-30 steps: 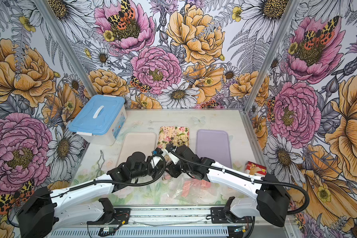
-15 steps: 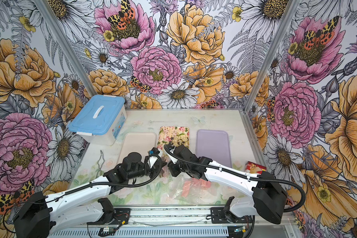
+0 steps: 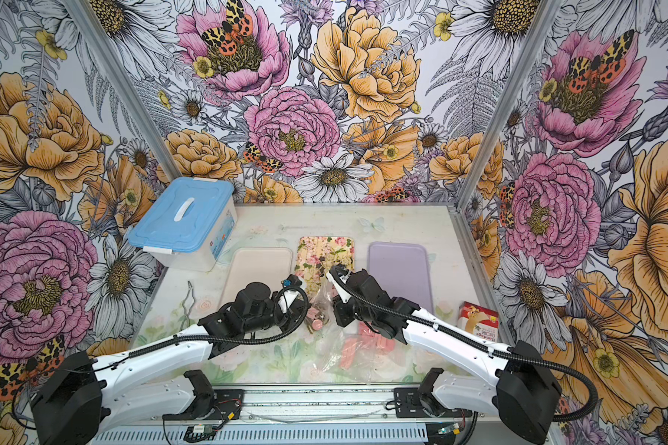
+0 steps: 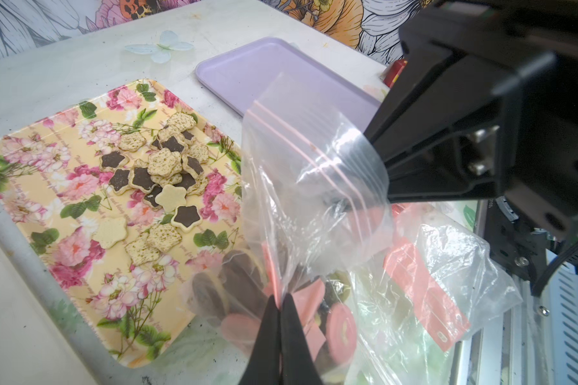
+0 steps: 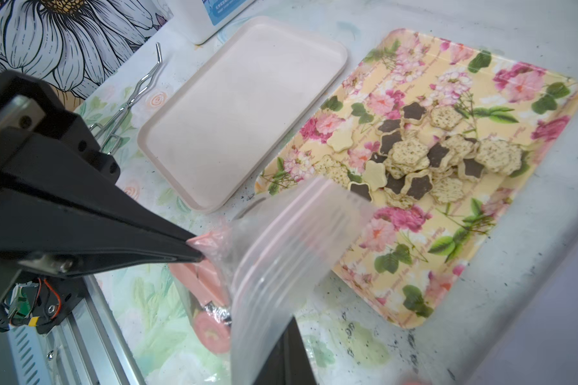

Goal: Pour cookies out of the ziploc bag
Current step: Open the ziploc bag at the center of the board.

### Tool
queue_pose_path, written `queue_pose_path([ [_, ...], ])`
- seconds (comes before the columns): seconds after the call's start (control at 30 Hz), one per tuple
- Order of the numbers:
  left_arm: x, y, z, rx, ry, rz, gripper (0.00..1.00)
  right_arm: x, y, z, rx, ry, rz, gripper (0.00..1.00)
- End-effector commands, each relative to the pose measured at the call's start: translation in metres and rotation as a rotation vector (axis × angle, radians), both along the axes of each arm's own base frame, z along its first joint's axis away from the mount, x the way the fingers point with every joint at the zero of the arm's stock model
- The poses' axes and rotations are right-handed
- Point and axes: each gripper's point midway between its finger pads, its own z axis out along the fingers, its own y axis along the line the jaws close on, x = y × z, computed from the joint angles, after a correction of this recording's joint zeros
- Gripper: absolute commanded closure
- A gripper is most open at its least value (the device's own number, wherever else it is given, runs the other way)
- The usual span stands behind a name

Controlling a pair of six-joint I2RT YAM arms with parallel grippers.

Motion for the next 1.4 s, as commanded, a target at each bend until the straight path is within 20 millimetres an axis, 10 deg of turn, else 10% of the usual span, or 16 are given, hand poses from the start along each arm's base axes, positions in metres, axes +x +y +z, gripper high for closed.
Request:
queue_pose_path([
  [0.0,0.008,0.008,0.004,0.024,-0.016,0.041,1.0,0.005,0.0,0.006,0.038,-0.012,-0.028,1.0],
  [0.17,0.009,0.006,-0.004,0.033,0.022,0.027,0.98,0.002,0.003,0.007,0.062,-0.001,-0.007,1.0],
  [0.53,-0.016,-0.018,0.003,0.028,-0.111,-0.115,0.56,-0.022,0.033,0.005,0.097,0.043,0.169,1.0],
  [1.03,-0.002,-0.001,-0.004,0.054,-0.049,-0.054,0.55,-0.031,0.034,0.017,0.113,-0.009,0.205,1.0],
  [1.37,0.022,0.046,0.026,-0.029,-0.162,0.209,0.53,-0.03,0.032,0.02,0.114,-0.022,0.196,1.0],
])
